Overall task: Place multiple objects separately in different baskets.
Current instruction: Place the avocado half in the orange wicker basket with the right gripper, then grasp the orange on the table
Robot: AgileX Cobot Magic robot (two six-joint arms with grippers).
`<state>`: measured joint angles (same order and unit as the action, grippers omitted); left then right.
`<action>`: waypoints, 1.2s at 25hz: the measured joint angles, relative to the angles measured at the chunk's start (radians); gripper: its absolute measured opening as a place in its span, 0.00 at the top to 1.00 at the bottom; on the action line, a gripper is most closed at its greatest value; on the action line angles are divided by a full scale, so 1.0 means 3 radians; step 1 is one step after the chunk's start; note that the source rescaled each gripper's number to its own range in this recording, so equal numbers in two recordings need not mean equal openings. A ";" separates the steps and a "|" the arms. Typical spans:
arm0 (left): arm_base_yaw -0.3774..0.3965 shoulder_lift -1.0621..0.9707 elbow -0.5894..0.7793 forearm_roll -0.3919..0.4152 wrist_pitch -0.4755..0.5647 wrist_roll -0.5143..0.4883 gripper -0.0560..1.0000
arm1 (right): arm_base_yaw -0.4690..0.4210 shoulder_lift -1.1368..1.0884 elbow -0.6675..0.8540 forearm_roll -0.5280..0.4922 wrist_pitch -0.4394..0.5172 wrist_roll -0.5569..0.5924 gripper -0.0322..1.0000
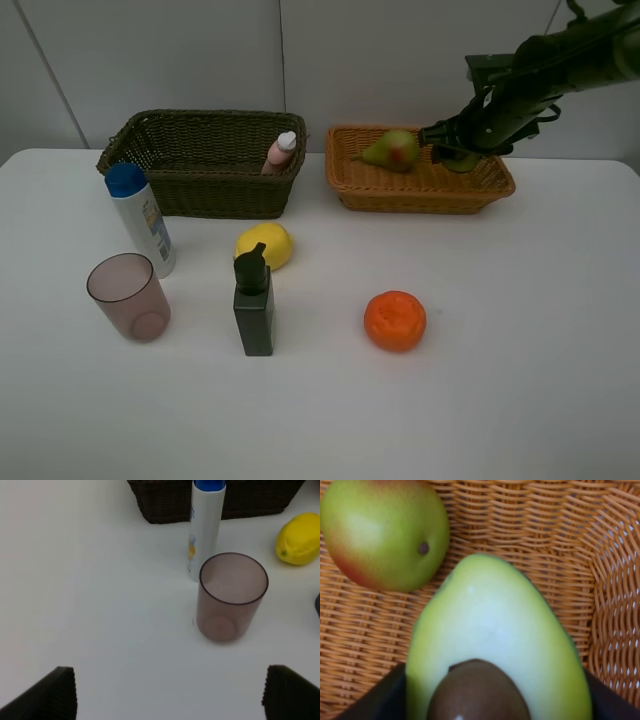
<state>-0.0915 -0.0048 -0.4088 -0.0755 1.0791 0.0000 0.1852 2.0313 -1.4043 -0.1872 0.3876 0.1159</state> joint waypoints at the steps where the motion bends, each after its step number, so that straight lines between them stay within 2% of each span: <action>1: 0.0000 0.0000 0.0000 0.0000 0.0000 0.0000 0.00 | 0.0000 0.0000 0.0000 0.0000 -0.0001 0.0000 0.55; 2: 0.0000 0.0000 0.0000 0.0000 0.0000 0.0000 0.00 | 0.0000 0.0000 0.0000 0.0000 -0.0001 0.0000 0.52; 3: 0.0000 0.0000 0.0000 0.0000 0.0000 0.0000 0.00 | 0.0000 0.0000 0.0000 -0.0011 -0.0001 0.0000 0.44; 6: 0.0000 0.0000 0.0000 0.0000 0.0000 0.0000 0.00 | 0.0000 0.0000 0.0000 -0.0038 -0.0001 0.0000 0.16; 7: 0.0000 0.0000 0.0000 0.0000 0.0000 0.0000 0.00 | 0.0000 0.0000 0.0000 -0.0037 -0.0001 0.0000 0.10; 9: 0.0000 0.0000 0.0000 0.0000 0.0000 0.0000 0.00 | 0.0000 0.0000 0.0000 -0.0034 -0.0004 0.0000 0.04; 21: 0.0000 0.0000 0.0000 0.0000 0.0000 0.0000 0.00 | 0.0000 0.0000 0.0000 0.0050 0.0009 -0.0006 0.01; 27: 0.0000 0.0000 0.0000 0.0000 0.0000 0.0000 0.00 | 0.0000 -0.0023 0.0000 0.0074 0.0160 -0.0023 0.01; 30: 0.0000 0.0000 0.0000 0.0000 0.0000 0.0000 0.00 | 0.0000 -0.0062 0.0000 0.0133 0.0249 -0.0152 0.01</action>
<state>-0.0915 -0.0048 -0.4088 -0.0755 1.0791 0.0000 0.1852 2.0127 -1.4043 -0.1474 0.4623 0.0703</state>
